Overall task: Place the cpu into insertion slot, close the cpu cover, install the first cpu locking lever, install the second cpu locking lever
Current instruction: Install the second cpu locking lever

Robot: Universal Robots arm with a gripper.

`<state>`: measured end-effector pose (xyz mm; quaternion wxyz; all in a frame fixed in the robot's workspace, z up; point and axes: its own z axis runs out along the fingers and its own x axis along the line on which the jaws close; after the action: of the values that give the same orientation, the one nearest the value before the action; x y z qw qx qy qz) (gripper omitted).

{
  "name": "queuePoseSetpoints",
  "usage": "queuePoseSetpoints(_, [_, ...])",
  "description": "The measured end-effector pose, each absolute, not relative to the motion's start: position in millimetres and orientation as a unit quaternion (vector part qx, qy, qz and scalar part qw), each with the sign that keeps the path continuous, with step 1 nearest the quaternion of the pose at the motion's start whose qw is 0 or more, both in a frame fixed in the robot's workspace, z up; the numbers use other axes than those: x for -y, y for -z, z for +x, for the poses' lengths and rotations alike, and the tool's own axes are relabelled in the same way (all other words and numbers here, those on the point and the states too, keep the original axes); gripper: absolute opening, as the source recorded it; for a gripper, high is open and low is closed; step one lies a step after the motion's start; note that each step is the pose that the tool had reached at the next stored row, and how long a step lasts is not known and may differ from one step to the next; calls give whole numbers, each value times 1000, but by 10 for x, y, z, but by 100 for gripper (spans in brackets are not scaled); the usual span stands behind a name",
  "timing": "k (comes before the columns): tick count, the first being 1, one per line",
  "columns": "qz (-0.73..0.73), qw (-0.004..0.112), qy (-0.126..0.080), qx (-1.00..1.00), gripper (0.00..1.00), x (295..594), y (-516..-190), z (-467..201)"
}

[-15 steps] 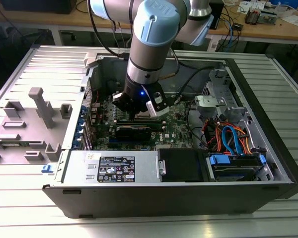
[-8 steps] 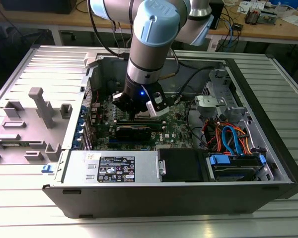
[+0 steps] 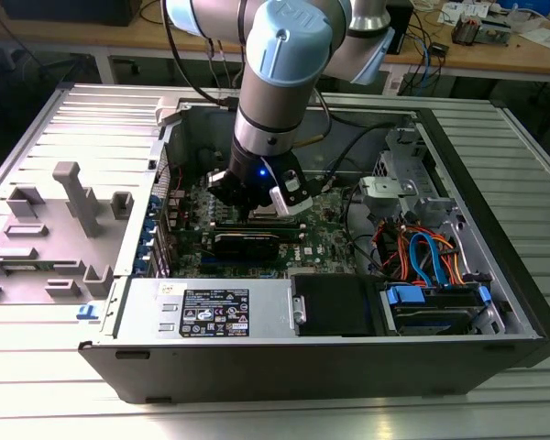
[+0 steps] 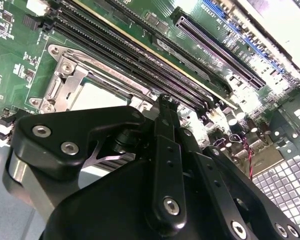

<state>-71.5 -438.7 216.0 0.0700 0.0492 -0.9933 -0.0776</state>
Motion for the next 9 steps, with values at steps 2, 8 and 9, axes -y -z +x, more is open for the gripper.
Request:
queuePoseSetpoints(2, [49, 70, 78, 993, 11, 4388, -2160, -715])
queuePoseSetpoints(8, [49, 69, 80, 993, 11, 4392, -2158, -720])
queuePoseSetpoints(9, [49, 69, 80, 993, 11, 4393, -2155, -721])
